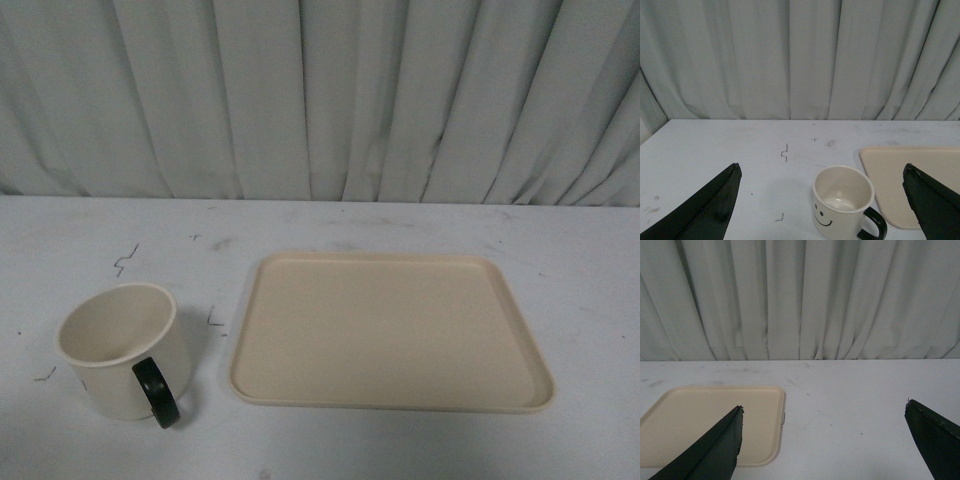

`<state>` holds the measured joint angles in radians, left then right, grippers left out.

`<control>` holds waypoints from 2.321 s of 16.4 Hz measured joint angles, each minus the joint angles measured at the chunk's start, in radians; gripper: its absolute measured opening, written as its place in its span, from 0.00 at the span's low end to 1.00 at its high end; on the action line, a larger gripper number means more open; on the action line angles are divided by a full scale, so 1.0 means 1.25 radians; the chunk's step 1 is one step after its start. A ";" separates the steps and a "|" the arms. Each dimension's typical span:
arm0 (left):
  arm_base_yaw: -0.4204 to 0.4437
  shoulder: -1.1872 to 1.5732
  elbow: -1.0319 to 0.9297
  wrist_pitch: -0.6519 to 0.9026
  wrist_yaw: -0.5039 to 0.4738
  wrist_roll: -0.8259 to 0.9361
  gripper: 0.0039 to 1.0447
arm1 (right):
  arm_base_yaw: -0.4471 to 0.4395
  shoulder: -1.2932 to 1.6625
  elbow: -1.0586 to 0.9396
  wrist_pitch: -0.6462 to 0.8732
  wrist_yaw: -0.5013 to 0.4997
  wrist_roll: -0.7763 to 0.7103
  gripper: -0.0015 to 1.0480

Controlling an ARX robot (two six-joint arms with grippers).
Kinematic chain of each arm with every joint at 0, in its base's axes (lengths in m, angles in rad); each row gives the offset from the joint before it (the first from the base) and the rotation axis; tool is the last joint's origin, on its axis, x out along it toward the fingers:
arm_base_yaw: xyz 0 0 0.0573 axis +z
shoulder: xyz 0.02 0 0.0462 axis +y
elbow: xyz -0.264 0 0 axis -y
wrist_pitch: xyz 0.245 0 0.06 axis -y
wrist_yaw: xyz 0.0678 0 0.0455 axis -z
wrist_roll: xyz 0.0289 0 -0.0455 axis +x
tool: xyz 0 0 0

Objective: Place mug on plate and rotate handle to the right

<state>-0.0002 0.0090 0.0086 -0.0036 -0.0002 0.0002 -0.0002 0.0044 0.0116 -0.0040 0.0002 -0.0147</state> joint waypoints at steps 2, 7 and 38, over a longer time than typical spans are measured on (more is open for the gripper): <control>0.000 0.000 0.000 0.000 0.000 0.000 0.94 | 0.000 0.000 0.000 0.000 0.000 0.000 0.94; 0.000 0.000 0.000 0.000 0.000 0.000 0.94 | 0.000 0.000 0.000 0.000 0.000 0.000 0.94; 0.098 1.215 0.479 0.159 0.166 0.042 0.94 | 0.000 0.000 0.000 0.000 0.000 0.000 0.94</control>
<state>0.1226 1.5276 0.6079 0.1947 0.2073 0.0525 -0.0002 0.0044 0.0116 -0.0040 0.0002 -0.0147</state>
